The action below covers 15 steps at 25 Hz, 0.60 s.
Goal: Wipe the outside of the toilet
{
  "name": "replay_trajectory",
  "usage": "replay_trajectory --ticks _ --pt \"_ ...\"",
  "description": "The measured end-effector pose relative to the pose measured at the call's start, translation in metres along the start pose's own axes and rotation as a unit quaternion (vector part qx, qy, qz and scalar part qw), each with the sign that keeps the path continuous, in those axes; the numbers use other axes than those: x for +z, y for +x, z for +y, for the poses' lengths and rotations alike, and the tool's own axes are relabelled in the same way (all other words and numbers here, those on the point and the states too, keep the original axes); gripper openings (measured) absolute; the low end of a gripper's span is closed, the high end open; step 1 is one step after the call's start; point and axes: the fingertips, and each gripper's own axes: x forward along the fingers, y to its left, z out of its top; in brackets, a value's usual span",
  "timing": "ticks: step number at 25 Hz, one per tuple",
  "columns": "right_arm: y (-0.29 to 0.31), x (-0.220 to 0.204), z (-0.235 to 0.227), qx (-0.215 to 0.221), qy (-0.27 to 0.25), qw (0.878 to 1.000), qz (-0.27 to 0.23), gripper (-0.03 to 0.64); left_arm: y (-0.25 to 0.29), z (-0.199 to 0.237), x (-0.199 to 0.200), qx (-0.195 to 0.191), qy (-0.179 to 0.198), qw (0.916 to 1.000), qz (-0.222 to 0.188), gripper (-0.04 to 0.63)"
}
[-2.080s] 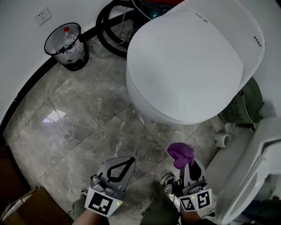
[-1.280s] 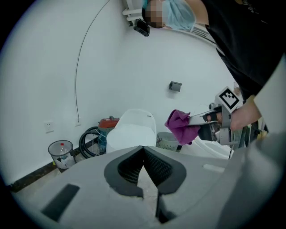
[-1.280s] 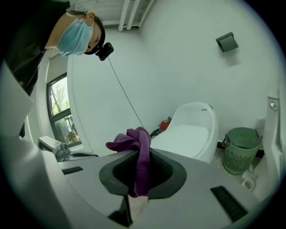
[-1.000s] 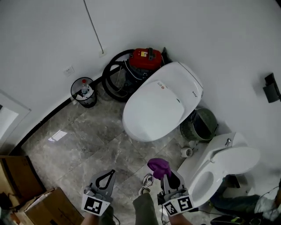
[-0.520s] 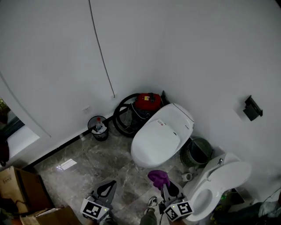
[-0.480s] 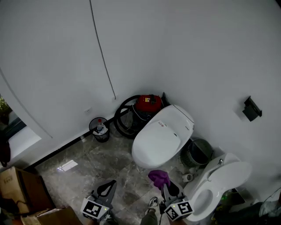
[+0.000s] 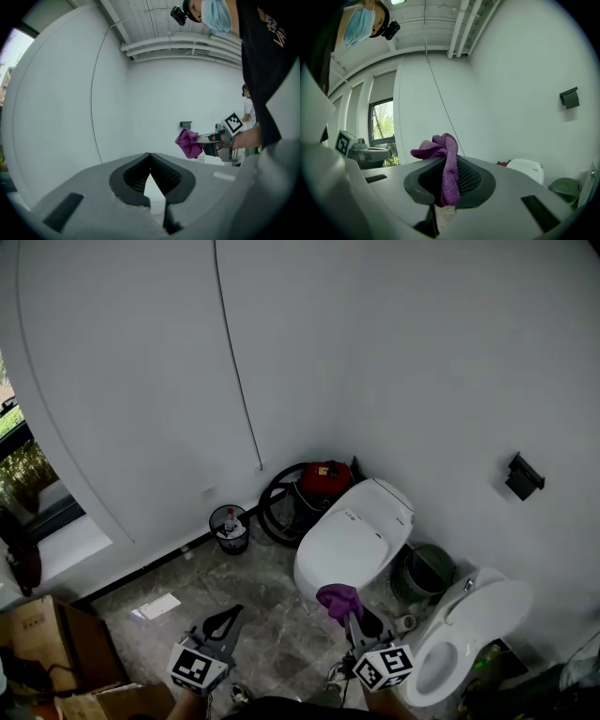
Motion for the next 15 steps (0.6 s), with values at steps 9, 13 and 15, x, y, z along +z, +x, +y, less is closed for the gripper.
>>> replay_trajectory --ticks 9,13,15 --pt "-0.01 0.019 0.042 0.026 -0.025 0.999 -0.01 0.041 -0.036 0.01 0.029 0.004 0.066 0.9975 -0.025 0.005" --pt "-0.014 0.027 0.055 0.034 -0.033 0.999 -0.019 0.041 -0.047 0.008 0.027 0.009 0.069 0.9971 -0.033 0.005" --pt "-0.013 0.03 0.061 0.04 -0.042 0.998 -0.019 0.041 -0.049 0.007 0.027 0.009 0.067 0.9971 -0.034 0.005"
